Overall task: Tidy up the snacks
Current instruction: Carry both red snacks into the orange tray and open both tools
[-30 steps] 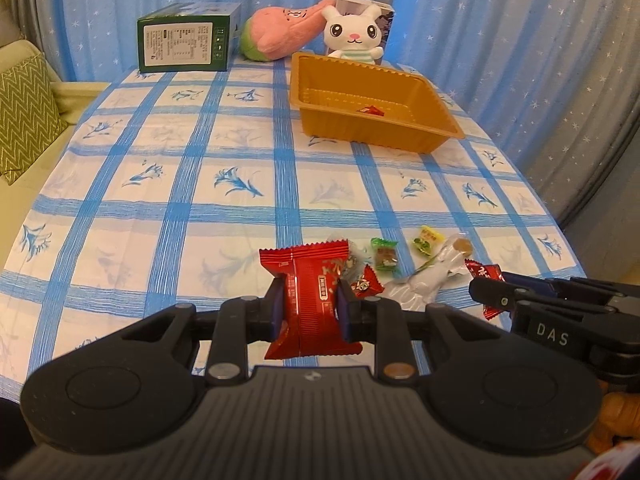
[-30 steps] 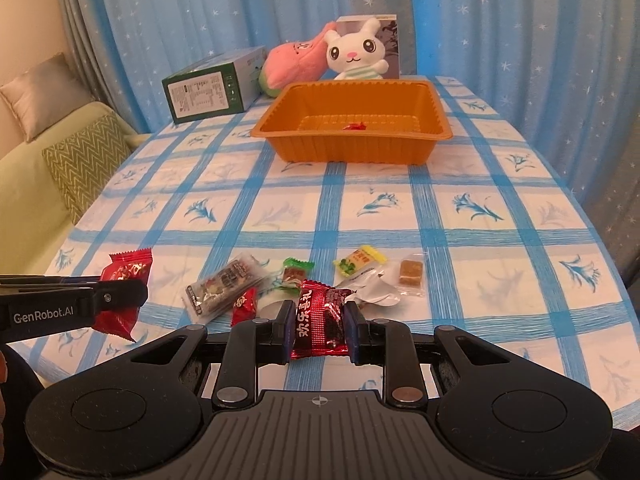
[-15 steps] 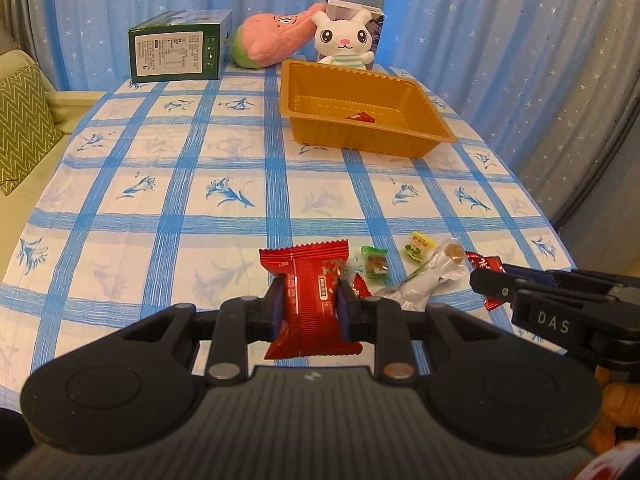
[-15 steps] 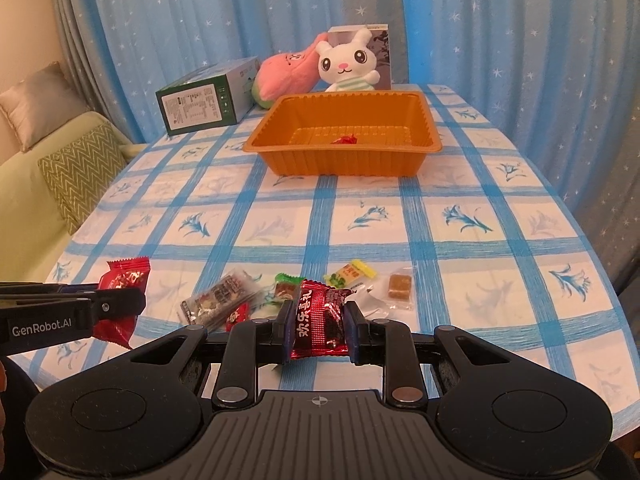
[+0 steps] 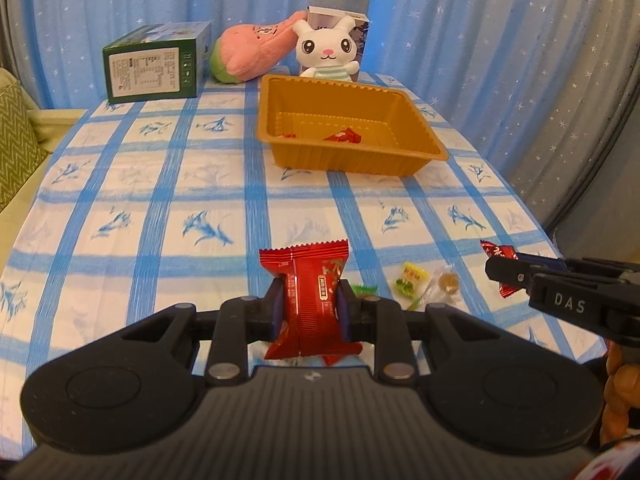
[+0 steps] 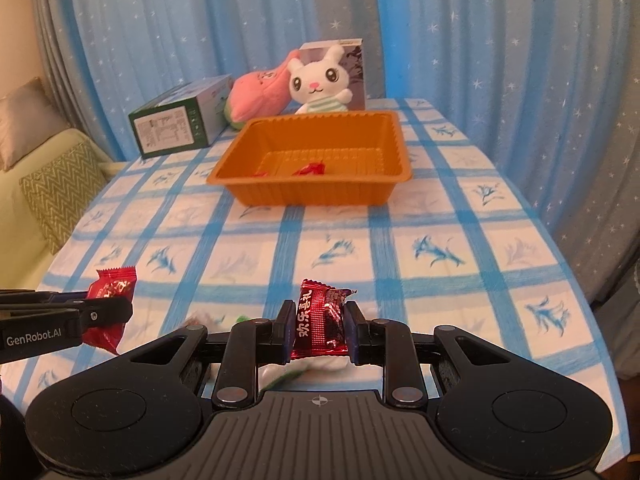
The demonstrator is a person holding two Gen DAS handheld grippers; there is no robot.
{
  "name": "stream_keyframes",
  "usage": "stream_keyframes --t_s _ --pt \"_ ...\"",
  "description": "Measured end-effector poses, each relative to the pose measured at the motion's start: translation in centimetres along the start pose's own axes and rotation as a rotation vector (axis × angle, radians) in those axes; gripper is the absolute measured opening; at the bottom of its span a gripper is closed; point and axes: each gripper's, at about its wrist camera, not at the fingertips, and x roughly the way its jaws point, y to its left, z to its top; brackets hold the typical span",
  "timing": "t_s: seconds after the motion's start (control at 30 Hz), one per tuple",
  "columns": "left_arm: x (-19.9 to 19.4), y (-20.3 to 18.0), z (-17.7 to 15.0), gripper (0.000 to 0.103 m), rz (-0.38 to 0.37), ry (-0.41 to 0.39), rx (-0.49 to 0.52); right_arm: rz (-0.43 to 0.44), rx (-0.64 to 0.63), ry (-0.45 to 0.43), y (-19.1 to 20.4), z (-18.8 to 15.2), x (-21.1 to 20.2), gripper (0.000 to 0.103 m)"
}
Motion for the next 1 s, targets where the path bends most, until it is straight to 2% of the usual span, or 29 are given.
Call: stream_keyframes --t_s 0.3,0.57,0.8,1.0 --pt "3.2 -0.6 4.2 0.024 -0.039 -0.007 0.015 -0.004 0.025 -0.018 -2.0 4.4 2.5 0.026" --pt "6.7 -1.2 9.5 0.024 -0.053 -0.030 0.039 -0.002 0.032 -0.023 -3.4 9.7 6.2 0.026" --pt "10.1 -0.8 13.6 0.024 -0.065 -0.030 0.026 0.000 0.019 -0.021 -3.8 13.6 9.9 0.026" --pt "12.8 0.1 15.9 0.024 -0.066 -0.017 0.007 0.004 0.010 -0.006 -3.9 15.6 12.8 0.026"
